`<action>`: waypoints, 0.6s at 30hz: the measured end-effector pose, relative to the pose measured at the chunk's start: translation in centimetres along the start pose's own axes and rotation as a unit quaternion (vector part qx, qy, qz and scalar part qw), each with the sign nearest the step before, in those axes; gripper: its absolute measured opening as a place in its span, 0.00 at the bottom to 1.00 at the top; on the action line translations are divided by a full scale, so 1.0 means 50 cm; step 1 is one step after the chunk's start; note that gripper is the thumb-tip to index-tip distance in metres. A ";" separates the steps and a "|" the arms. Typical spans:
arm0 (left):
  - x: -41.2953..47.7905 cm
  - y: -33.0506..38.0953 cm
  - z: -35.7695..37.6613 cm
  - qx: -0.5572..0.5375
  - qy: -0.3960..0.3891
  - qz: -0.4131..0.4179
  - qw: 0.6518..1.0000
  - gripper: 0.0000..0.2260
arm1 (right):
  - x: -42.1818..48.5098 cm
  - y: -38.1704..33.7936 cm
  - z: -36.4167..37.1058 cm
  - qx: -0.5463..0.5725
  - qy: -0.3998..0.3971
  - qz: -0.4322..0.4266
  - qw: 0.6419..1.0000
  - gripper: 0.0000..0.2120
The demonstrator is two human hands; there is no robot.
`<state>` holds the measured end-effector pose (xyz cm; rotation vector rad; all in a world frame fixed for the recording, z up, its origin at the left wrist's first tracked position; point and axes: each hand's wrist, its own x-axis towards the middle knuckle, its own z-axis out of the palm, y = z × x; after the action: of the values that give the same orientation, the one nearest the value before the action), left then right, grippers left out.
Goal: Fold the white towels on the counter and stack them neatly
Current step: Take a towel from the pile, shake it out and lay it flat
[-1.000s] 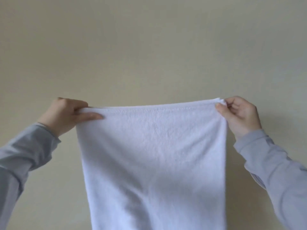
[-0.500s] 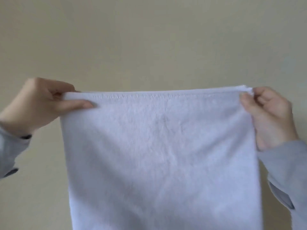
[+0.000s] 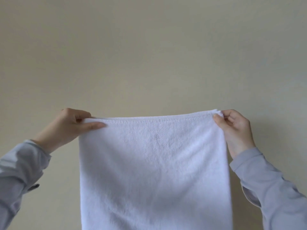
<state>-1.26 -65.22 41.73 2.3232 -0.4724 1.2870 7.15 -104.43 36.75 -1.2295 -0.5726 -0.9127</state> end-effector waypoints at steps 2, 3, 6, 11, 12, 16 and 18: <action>-0.004 -0.006 0.016 -0.032 -0.023 0.000 0.999 0.26 | -0.001 0.007 -0.010 -0.006 0.008 0.002 1.000 0.03; -0.006 -0.010 0.025 -0.045 -0.039 0.002 0.998 0.26 | -0.001 0.009 -0.016 -0.011 0.013 0.001 1.000 0.03; -0.008 -0.017 0.048 -0.078 -0.084 -0.006 0.993 0.26 | 0.004 0.009 -0.037 -0.019 0.026 0.002 0.999 0.02; -0.015 0.004 0.096 -0.114 -0.104 -0.017 0.988 0.29 | 0.019 -0.013 -0.085 -0.036 0.043 -0.012 0.998 0.05; -0.015 0.015 0.109 -0.126 -0.101 -0.017 0.987 0.29 | 0.023 -0.018 -0.096 -0.040 0.046 -0.015 0.998 0.06; -0.013 0.077 0.160 -0.168 -0.092 -0.003 0.982 0.26 | 0.039 -0.040 -0.150 -0.055 0.061 -0.024 0.996 0.08; -0.015 0.111 0.187 -0.174 -0.091 0.017 0.980 0.24 | 0.046 -0.052 -0.180 -0.061 0.068 -0.024 0.996 0.08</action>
<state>2.23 -74.80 37.89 2.1488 -0.7362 0.9212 5.36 -113.89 37.59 -1.2558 -0.4443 -1.0767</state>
